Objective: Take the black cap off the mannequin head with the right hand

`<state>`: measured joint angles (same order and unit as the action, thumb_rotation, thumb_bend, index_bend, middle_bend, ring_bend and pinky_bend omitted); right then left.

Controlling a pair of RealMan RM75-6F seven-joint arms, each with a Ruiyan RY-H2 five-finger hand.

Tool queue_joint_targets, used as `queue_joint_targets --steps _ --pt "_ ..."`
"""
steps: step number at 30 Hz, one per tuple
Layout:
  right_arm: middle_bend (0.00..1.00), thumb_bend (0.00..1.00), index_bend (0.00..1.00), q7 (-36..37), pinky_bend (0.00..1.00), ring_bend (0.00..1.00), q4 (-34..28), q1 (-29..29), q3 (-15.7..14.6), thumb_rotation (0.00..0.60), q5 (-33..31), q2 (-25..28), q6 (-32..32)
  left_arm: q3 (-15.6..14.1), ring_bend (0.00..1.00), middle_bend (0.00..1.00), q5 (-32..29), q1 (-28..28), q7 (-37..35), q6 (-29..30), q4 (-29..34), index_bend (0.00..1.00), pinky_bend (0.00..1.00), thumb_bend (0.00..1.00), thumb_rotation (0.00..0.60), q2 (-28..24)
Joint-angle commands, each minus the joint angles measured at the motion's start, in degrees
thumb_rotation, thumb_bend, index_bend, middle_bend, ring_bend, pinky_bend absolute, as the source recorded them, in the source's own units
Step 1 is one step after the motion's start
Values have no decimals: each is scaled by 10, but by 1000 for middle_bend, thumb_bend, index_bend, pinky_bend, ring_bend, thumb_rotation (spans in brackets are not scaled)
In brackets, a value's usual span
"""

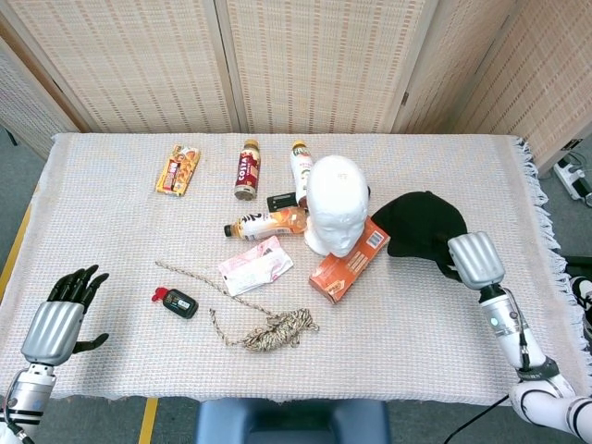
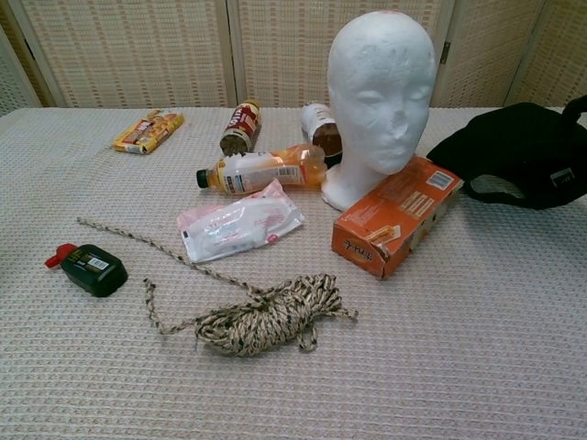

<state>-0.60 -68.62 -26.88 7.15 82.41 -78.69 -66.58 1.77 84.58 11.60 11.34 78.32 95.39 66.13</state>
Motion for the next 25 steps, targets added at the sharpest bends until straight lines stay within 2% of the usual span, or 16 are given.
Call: queue_joint_targets --steps 1,2,4,7,13,17,25 --pt "580 104 193 -20 830 561 -9 -4 1 600 -23 -1 26 0 76 71 -1 1 -1 -2 -2 146 137 133 600 1" --pt "475 42 103 -24 720 463 -18 -3 1 597 -30 3 31 0 76 71 -2 1 -1 -3 -3 145 137 133 600 2" --pt "350 2 17 -28 579 343 -33 0 2 580 -36 10 32 0 75 71 -2 1 -2 -3 -4 144 137 133 600 2" --pt "264 0 0 -23 472 243 -60 12 1 548 -36 26 15 0 75 71 -3 1 -5 -3 -7 144 137 133 600 3" --pt "274 0 8 -26 464 258 -121 59 -8 553 -18 70 -64 1 76 71 -3 -1 -10 0 -10 143 137 132 600 3" --pt "326 0 80 -22 465 300 -161 105 -21 548 -4 99 -128 3 76 71 -5 -3 -9 6 -10 144 137 133 600 4" --pt "348 25 145 -6 465 313 -216 179 -55 550 28 142 -210 10 76 71 -6 -8 9 26 -2 144 137 132 600 7"
